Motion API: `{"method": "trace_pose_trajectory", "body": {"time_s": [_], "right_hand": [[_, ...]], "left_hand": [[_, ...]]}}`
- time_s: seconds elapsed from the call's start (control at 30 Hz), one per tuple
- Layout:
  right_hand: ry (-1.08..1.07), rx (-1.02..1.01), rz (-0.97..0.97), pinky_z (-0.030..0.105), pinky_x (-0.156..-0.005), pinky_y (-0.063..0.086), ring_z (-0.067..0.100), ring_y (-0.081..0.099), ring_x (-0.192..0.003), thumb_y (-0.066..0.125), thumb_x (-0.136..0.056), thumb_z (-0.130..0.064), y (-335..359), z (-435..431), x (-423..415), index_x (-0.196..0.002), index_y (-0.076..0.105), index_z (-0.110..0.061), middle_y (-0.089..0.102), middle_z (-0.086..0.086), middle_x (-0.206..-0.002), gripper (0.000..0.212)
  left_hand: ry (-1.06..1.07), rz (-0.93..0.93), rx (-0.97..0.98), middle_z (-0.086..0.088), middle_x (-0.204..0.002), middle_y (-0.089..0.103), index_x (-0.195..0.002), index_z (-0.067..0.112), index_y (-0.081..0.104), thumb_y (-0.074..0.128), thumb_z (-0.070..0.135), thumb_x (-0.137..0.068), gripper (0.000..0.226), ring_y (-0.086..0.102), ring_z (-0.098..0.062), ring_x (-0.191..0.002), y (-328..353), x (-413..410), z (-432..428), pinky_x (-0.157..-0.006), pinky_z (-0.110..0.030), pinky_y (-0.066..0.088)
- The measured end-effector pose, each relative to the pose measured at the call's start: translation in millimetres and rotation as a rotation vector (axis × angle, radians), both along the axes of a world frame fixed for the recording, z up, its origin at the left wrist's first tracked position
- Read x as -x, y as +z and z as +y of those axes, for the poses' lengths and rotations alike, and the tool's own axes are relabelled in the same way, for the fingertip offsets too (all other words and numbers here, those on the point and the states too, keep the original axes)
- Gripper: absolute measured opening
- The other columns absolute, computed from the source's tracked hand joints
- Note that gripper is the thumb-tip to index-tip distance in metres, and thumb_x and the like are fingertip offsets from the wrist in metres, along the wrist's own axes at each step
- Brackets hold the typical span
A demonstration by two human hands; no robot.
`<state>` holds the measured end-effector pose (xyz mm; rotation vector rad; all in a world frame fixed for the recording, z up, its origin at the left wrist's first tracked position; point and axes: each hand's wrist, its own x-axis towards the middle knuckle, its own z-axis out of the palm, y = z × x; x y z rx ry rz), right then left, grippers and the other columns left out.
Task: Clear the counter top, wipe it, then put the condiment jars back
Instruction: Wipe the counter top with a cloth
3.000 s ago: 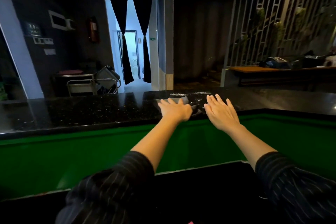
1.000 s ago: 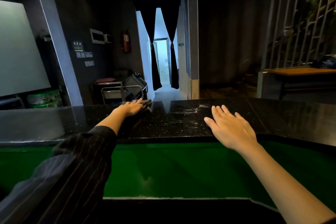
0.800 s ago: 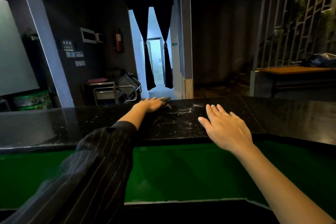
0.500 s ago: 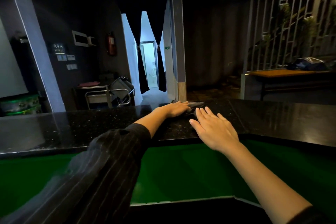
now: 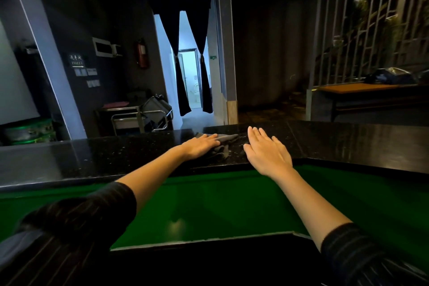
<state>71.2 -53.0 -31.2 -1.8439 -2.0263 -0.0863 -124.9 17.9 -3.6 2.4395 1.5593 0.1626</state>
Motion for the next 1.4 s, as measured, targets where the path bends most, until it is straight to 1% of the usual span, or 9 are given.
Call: {"method": "trace_pose_trajectory", "body": {"time_s": [0.1,0.27,0.4,0.57,0.87,1.03,1.17,1.27,1.4], "right_hand": [[-0.021,-0.004,0.045,0.042,-0.118,0.015,0.018,0.009,-0.149,0.021,-0.101,-0.032,3,-5,0,-0.155,0.008,-0.013,0.011,0.005,-0.162,0.058],[0.003,0.013,0.343,0.042,-0.116,0.015,0.020,0.008,-0.149,0.021,-0.103,-0.025,21,-13,-14,-0.154,0.013,-0.013,0.012,0.005,-0.162,0.054],[-0.258,0.052,0.010,0.044,-0.119,0.014,0.024,0.011,-0.148,0.023,-0.102,-0.032,15,-15,-63,-0.153,0.015,-0.006,0.017,0.010,-0.160,0.057],[-0.307,0.132,-0.146,0.048,-0.116,0.020,0.026,0.015,-0.147,0.017,-0.102,-0.030,2,-11,-65,-0.152,0.017,-0.003,0.023,0.012,-0.158,0.057],[-0.301,0.084,-0.118,0.047,-0.111,0.027,0.028,0.024,-0.144,0.020,-0.101,-0.029,0,-4,-66,-0.151,0.022,-0.003,0.034,0.013,-0.153,0.056],[-0.292,0.030,-0.088,0.045,-0.115,0.021,0.025,0.019,-0.146,0.021,-0.101,-0.030,-1,-10,-68,-0.151,0.019,-0.003,0.028,0.011,-0.156,0.057],[-0.284,0.040,-0.080,0.044,-0.116,0.021,0.025,0.019,-0.146,0.021,-0.102,-0.029,-1,-14,-69,-0.152,0.017,-0.003,0.027,0.011,-0.157,0.057],[-0.303,0.073,-0.077,0.045,-0.114,0.024,0.031,0.021,-0.145,0.020,-0.102,-0.030,0,-12,-65,-0.152,0.014,-0.003,0.023,0.014,-0.158,0.057],[-0.343,0.094,-0.100,0.046,-0.110,0.028,0.040,0.028,-0.140,0.020,-0.102,-0.029,-1,-7,-64,-0.152,0.013,-0.003,0.019,0.019,-0.158,0.057]], "left_hand": [[-0.060,0.119,-0.065,-0.007,-0.160,0.006,-0.152,0.028,0.013,0.016,0.039,-0.103,0.050,0.004,-0.034,-0.147,-5,-35,-15,-0.118,-0.053,0.006],[-0.021,0.191,-0.077,-0.001,-0.161,-0.002,-0.150,0.043,0.000,0.007,0.065,-0.089,0.065,-0.002,-0.039,-0.146,-16,-67,-11,-0.115,-0.063,0.003],[-0.022,0.251,-0.094,0.001,-0.161,-0.004,-0.150,0.042,0.007,-0.005,0.077,-0.057,0.099,-0.002,-0.041,-0.146,-18,-66,5,-0.114,-0.064,0.004],[0.140,0.150,-0.047,-0.011,-0.160,0.002,-0.149,0.045,0.003,0.016,0.066,-0.092,0.062,0.000,-0.043,-0.145,-9,-96,25,-0.115,-0.061,0.001],[-0.020,0.219,-0.008,-0.009,-0.161,0.003,-0.149,0.043,0.009,0.018,0.059,-0.096,0.056,0.000,-0.039,-0.146,2,-139,41,-0.116,-0.060,0.003],[-0.235,0.231,-0.057,-0.007,-0.161,0.003,-0.151,0.034,0.009,0.020,0.041,-0.103,0.050,-0.001,-0.034,-0.147,3,-111,5,-0.116,-0.056,0.004],[-0.182,0.184,-0.063,-0.006,-0.161,0.003,-0.152,0.027,0.012,0.019,0.033,-0.105,0.048,-0.001,-0.027,-0.148,4,-66,-2,-0.117,-0.049,0.004],[-0.068,0.243,-0.082,-0.009,-0.161,0.003,-0.152,0.025,0.014,0.018,0.036,-0.104,0.049,0.001,-0.033,-0.147,3,-62,7,-0.118,-0.052,0.006],[0.047,0.216,-0.044,-0.008,-0.161,0.005,-0.149,0.043,0.012,0.017,0.058,-0.097,0.054,0.003,-0.038,-0.146,-2,-95,18,-0.116,-0.059,0.004]]}}
